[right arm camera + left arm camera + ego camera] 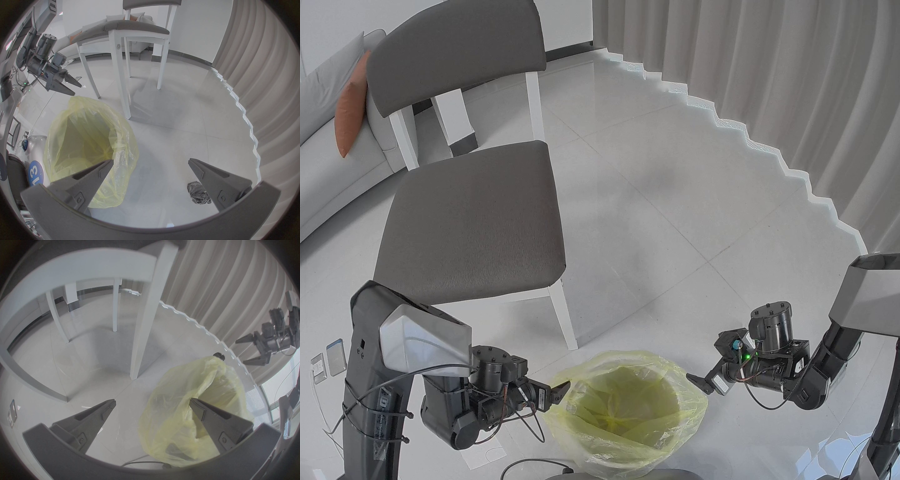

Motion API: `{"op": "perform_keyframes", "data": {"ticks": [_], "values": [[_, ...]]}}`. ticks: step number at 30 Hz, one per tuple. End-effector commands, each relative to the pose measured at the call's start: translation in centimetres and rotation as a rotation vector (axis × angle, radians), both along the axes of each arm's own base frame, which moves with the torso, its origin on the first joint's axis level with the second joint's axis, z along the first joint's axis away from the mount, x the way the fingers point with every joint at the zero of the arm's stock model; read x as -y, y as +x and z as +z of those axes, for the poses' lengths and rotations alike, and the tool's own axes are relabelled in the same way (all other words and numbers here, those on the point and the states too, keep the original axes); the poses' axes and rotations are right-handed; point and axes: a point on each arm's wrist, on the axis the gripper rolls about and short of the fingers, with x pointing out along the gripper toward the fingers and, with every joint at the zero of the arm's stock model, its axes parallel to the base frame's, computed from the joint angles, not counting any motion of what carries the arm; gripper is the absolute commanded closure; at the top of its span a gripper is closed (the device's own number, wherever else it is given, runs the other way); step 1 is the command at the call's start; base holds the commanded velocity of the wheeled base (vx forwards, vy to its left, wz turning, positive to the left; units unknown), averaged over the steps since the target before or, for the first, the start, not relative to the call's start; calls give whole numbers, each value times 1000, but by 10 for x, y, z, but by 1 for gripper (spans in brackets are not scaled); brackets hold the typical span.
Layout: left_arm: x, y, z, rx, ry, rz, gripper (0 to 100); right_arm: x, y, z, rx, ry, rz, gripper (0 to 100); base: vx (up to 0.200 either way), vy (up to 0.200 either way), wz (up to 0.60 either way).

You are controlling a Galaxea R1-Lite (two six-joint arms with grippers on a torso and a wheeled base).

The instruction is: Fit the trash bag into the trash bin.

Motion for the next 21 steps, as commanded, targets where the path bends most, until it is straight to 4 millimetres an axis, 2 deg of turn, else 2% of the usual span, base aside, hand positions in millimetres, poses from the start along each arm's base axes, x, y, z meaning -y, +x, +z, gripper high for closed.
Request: {"op": "perform_keyframes", "data": {"ticks": [1, 8, 11, 12, 21], "values": [[7, 24, -13, 3, 20, 8, 0, 3, 0, -1, -6, -3, -8, 0, 0, 0, 0], [8, 46, -26, 37, 39, 73, 0, 3, 0, -3, -11, -5, -10, 0, 0, 0, 0], [8, 47, -26, 36, 40, 76, 0, 4, 0, -3, -11, -4, -12, 0, 0, 0, 0], [10, 53, -25, 41, 37, 79, 0, 5, 1, -5, -14, -5, -14, 0, 0, 0, 0], [24, 55, -21, -21, 55, 35, 0, 5, 3, -9, -25, -10, -16, 0, 0, 0, 0]]}}
